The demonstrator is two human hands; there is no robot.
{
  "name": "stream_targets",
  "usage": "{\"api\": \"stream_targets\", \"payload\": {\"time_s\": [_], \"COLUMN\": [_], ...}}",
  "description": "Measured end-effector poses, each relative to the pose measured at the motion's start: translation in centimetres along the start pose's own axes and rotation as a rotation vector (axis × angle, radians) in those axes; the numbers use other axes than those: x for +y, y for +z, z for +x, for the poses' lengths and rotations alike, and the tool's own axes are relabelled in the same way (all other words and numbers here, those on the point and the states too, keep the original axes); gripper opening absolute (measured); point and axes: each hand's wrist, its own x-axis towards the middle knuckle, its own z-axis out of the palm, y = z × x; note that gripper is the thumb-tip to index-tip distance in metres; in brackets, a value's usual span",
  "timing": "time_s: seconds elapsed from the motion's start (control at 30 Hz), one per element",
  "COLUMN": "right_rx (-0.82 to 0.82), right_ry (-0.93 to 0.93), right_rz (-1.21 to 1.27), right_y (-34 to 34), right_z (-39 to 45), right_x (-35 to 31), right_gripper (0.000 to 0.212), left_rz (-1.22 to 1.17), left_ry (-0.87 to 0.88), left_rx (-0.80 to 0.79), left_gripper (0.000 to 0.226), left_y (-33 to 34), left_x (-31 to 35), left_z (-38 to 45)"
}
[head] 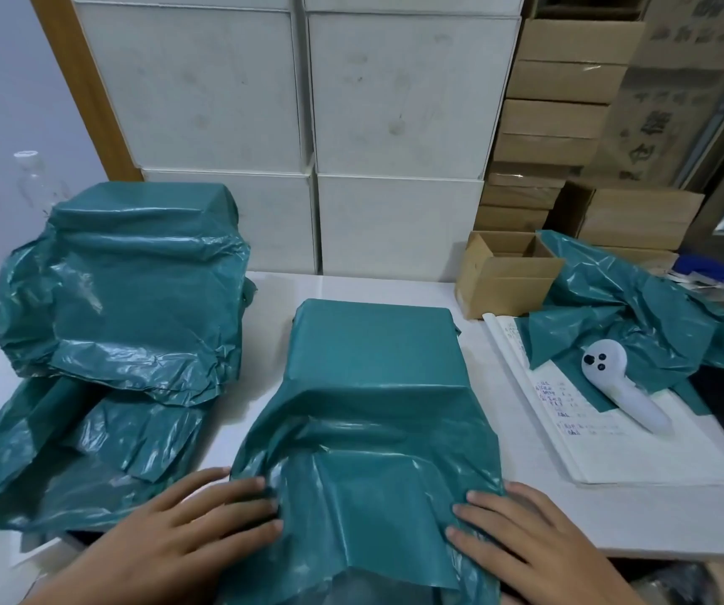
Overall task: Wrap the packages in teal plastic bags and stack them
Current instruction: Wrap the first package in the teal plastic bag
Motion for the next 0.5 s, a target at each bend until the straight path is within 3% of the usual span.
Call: {"api": "stream_targets", "payload": {"time_s": [0.03,0.17,0.33,0.5], "right_rx": [0.026,0.104,0.245,0.3], "right_ry": [-0.008,0.072,0.539,0.899], "right_rz": [-0.008,0.092,0.695,0.921], "right_y": [0.1,-1.1,-5.4,-7.0], "right_z": [0.3,2.2,5.8,11.6], "right_x": [0.2,1.3,3.4,6.6], "right_gripper": [0.055,0.059,0.022,0.02], "left_rz": [-0.019,-0.175,-0.584,-0.899], "left_ry": [-0.009,-0.158,-0.556,-0.809], "left_rx": [0.045,0.302,0.534,0.629], "left_gripper": [0.042,0.054,0.036,0.026], "left_y": [-0.3,-2.4,-4.9,-6.0], "left_x": [0.3,0.7,-1.3,-5.2], "left_z": [0.3,2.9,6.7,12.7]}}
